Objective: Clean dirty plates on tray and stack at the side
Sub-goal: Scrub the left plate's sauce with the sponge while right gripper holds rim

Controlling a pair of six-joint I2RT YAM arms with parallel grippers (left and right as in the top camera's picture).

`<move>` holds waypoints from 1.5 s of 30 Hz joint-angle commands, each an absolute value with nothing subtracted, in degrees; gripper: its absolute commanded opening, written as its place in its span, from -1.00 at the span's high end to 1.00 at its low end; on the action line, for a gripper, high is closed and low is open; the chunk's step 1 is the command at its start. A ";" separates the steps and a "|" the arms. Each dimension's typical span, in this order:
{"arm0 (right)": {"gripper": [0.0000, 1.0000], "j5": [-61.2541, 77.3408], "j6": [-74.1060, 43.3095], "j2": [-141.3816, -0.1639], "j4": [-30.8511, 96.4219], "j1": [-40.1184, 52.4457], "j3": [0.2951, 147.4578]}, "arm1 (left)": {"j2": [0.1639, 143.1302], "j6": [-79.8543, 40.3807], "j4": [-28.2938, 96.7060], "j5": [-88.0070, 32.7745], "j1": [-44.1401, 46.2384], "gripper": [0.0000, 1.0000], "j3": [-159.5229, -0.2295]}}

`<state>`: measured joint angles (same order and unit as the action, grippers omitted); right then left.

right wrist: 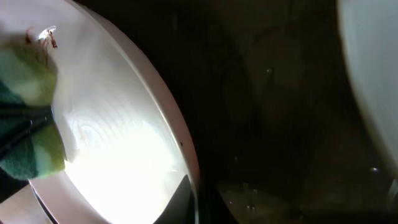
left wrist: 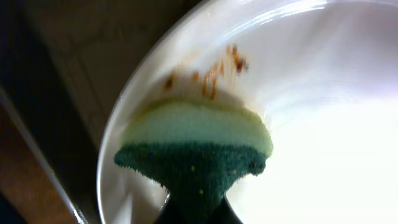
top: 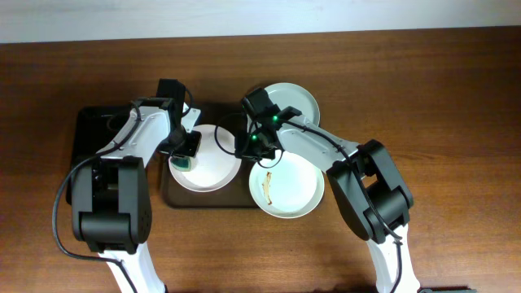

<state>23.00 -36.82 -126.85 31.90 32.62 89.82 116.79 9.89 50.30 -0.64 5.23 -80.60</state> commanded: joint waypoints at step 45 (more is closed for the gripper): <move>0.92 23.31 -36.03 -128.01 32.14 31.53 88.55 | 117.43 4.05 25.63 3.01 8.84 1.00 -76.20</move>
<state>23.86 -36.77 -126.85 31.94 31.53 89.71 116.68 6.33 21.06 0.47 8.88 -76.97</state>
